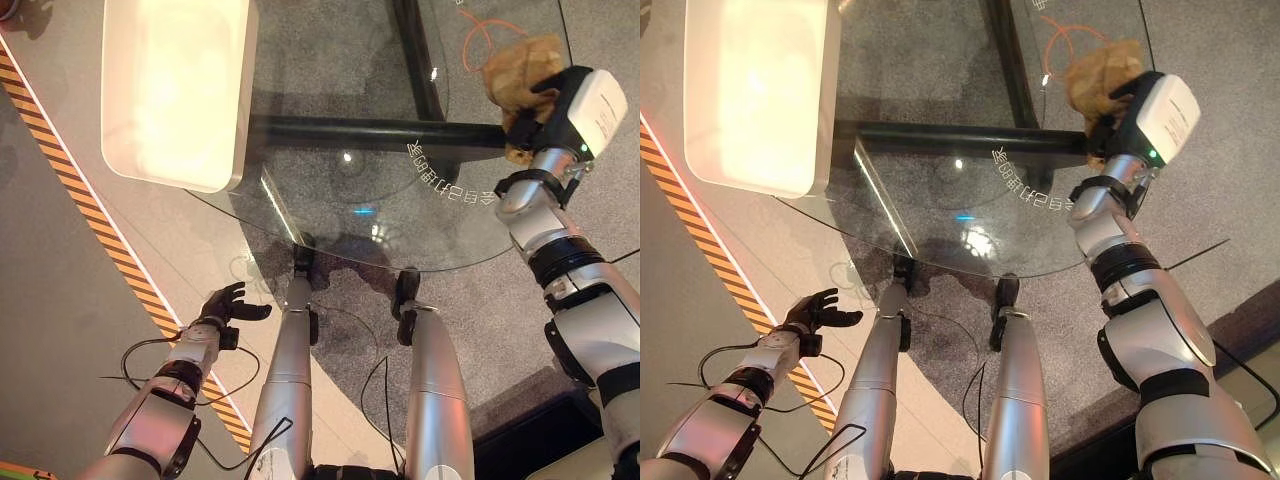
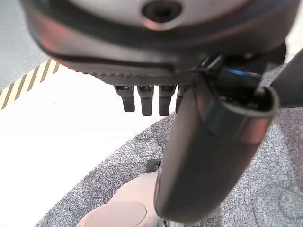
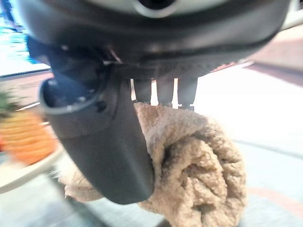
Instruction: Wipe the table with a cloth and put it in the basket.
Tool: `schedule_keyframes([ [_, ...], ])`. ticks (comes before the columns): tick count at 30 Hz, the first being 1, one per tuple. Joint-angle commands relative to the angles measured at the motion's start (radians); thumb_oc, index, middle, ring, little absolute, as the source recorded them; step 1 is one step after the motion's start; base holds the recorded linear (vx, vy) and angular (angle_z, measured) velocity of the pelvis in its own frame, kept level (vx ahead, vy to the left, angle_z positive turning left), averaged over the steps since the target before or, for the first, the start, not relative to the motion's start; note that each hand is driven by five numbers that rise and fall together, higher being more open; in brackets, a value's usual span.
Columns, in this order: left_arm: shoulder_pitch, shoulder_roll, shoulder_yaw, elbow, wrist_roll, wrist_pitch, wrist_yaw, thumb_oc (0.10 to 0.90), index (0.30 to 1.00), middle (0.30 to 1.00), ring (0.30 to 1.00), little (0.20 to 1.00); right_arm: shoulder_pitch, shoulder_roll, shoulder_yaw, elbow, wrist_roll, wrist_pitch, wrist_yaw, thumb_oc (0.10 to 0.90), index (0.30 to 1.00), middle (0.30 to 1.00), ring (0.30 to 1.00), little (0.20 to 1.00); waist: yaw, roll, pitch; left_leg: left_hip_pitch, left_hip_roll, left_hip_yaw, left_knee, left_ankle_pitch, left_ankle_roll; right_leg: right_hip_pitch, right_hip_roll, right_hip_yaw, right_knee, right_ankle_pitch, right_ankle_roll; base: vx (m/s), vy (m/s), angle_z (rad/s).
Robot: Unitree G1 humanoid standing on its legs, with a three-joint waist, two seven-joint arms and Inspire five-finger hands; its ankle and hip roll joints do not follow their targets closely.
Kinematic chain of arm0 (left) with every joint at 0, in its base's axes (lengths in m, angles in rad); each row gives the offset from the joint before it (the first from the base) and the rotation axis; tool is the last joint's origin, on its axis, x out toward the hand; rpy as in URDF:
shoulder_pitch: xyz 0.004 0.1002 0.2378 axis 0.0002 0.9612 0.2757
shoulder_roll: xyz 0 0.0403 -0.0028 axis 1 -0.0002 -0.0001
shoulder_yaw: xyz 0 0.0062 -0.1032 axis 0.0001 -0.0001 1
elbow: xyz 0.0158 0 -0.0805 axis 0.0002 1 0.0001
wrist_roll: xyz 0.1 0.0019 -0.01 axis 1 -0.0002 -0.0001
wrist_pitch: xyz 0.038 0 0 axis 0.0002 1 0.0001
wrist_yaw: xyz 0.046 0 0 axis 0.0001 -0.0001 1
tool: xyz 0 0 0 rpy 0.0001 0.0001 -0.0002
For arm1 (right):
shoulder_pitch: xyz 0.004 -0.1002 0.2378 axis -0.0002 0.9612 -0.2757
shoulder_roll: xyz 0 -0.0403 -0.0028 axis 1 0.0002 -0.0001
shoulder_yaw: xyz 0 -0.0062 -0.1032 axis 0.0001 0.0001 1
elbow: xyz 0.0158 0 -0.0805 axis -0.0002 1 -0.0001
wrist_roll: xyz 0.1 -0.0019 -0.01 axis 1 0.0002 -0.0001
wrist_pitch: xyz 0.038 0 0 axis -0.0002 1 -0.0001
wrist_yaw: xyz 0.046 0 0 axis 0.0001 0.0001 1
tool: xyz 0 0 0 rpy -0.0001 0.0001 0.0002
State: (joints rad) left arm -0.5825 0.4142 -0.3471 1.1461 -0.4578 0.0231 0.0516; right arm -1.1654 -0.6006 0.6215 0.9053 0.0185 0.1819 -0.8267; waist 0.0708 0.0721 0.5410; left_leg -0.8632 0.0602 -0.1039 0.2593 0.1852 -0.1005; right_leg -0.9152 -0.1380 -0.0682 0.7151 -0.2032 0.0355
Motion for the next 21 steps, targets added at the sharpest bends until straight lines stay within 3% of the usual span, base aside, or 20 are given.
schedule_keyframes([
  [1, 0.039, -0.01, -0.028, 0.018, -0.008, 0.014, 0.036, 0.8, 0.9, 0.9, 0.9, 0.9, -0.137, -0.036, 0.05, -0.113, -0.102, -0.029, -0.028, 0.1, 0.3, 0.3, 0.3, 0.2, 0.017, 0.008, -0.021, 0.033, -0.109, 0.079, 0.156, -0.201, 0.113, 0.052, 0.064, -0.075, -0.22, 0.134, -0.021, 0.0, 0.0, 0.0],
  [14, 0.05, -0.047, -0.038, 0.013, 0.017, 0.001, 0.048, 0.8, 0.9, 0.9, 0.9, 0.9, -0.14, 0.043, 0.14, -0.23, -0.218, 0.055, 0.097, 0.1, 0.3, 0.3, 0.3, 0.2, 0.036, 0.018, -0.021, 0.031, -0.12, 0.081, 0.158, -0.192, 0.116, 0.052, 0.058, -0.086, -0.211, 0.127, -0.028, 0.01, 0.002, 0.02],
  [15, 0.062, -0.05, -0.043, 0.016, 0.02, 0.0, 0.047, 0.8, 0.9, 0.9, 0.9, 0.9, -0.127, 0.052, 0.152, -0.233, -0.23, 0.057, 0.116, 0.1, 0.3, 0.3, 0.3, 0.2, 0.038, 0.019, -0.021, 0.058, -0.121, 0.079, 0.166, -0.223, 0.113, 0.074, 0.059, -0.079, -0.195, 0.097, -0.02, 0.09, -0.018, 0.01],
  [17, 0.053, -0.051, -0.043, 0.015, 0.023, -0.004, 0.046, 0.8, 0.9, 0.9, 0.9, 0.9, -0.138, 0.061, 0.167, -0.238, -0.253, 0.059, 0.142, 0.1, 0.3, 0.3, 0.3, 0.2, 0.041, 0.022, -0.021, 0.032, -0.122, 0.08, 0.157, -0.19, 0.116, 0.053, 0.056, -0.089, -0.21, 0.127, -0.028, 0.0, 0.0, 0.0],
  [18, 0.063, -0.054, -0.048, 0.017, 0.024, -0.004, 0.043, 0.8, 0.9, 0.9, 0.9, 0.9, -0.124, 0.075, 0.184, -0.236, -0.271, 0.056, 0.158, 0.1, 0.3, 0.3, 0.3, 0.2, 0.044, 0.023, -0.021, 0.056, -0.123, 0.079, 0.166, -0.221, 0.113, 0.073, 0.056, -0.082, -0.195, 0.096, -0.021, -0.05, 0.002, 0.03],
  [19, 0.05, -0.053, -0.046, 0.017, 0.023, -0.003, 0.043, 0.8, 0.9, 0.9, 0.9, 0.9, -0.135, 0.077, 0.192, -0.238, -0.279, 0.055, 0.166, 0.1, 0.3, 0.3, 0.3, 0.2, 0.044, 0.023, -0.021, 0.031, -0.123, 0.081, 0.157, -0.19, 0.116, 0.053, 0.054, -0.092, -0.209, 0.126, -0.029, 0.0, 0.0, 0.0],
  [21, 0.048, -0.056, -0.051, 0.019, 0.023, -0.004, 0.045, 0.8, 0.9, 0.9, 0.9, 0.9, -0.132, 0.09, 0.21, -0.245, -0.304, 0.051, 0.196, 0.1, 0.3, 0.3, 0.3, 0.2, 0.046, 0.025, -0.021, 0.031, -0.125, 0.08, 0.156, -0.187, 0.116, 0.053, 0.054, -0.093, -0.208, 0.126, -0.029, -0.02, 0.002, 0.01],
])
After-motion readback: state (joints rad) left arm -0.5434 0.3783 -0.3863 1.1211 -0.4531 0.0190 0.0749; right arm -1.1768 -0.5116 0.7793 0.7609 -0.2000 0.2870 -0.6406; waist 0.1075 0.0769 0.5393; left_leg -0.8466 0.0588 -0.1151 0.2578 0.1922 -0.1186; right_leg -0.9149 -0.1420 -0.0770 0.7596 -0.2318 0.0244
